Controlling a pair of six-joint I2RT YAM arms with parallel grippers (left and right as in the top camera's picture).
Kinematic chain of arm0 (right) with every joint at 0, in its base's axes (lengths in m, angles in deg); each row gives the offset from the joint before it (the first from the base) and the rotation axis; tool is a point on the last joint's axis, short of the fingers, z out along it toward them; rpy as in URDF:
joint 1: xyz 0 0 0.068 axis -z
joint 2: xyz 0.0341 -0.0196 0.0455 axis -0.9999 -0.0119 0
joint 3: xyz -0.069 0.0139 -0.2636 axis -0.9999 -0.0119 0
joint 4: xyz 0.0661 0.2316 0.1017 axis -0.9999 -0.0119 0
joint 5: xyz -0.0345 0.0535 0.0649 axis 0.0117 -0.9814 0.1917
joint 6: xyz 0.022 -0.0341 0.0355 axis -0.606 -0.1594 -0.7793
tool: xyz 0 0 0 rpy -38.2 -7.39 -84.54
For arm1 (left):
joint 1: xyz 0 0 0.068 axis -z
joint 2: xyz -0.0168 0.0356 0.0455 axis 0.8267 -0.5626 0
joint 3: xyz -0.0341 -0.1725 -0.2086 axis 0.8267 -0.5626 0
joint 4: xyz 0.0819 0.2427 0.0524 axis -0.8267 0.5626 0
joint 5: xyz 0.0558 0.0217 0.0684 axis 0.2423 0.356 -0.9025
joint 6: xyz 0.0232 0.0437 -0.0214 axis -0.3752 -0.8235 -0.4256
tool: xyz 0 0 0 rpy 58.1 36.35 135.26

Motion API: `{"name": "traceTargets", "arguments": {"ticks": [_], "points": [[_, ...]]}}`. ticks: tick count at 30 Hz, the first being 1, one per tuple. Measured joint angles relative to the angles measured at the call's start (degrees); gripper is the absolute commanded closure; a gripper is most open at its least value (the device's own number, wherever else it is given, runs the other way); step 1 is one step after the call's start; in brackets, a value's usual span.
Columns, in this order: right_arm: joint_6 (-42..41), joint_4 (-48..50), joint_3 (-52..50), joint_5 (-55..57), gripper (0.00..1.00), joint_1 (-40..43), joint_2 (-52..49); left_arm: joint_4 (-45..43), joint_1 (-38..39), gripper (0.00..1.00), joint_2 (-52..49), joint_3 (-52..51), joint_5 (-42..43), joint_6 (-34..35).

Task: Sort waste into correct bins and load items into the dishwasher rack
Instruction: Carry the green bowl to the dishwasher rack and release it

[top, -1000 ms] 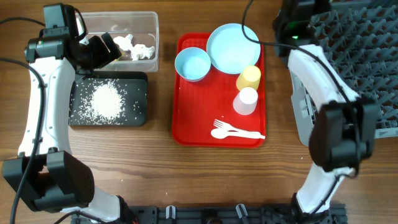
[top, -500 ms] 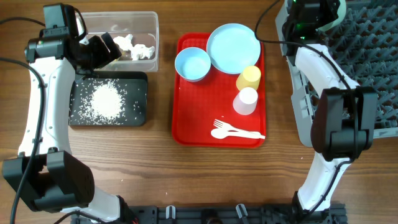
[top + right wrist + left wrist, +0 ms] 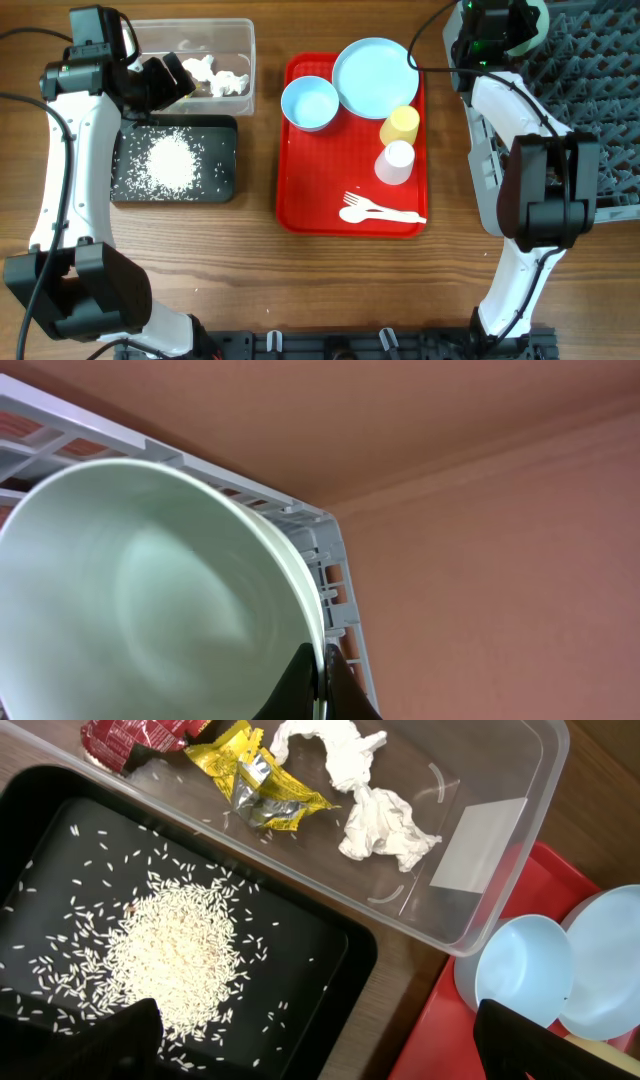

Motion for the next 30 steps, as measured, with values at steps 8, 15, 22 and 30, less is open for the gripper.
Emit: {"name": "traceTargets", "arguments": {"ticks": [8,15,22,30], "points": [[-0.7,-3.5,0.0,-0.9,0.96,0.0,0.0,0.0,0.0,0.0,0.0,0.0,0.0,0.0],[-7.5,-9.3,0.1,-2.1,0.87,-0.1,0.0,0.0,0.0,0.0,0.0,0.0,0.0,0.0],[-9.0,-13.3,0.0,-2.8,0.37,-1.5,-0.1,0.0,0.0,0.0,0.0,0.0,0.0,0.0],[-9.9,-16.7,0.0,-2.3,0.19,-4.9,-0.1,0.0,0.0,0.0,0.0,0.0,0.0,0.0]]}}
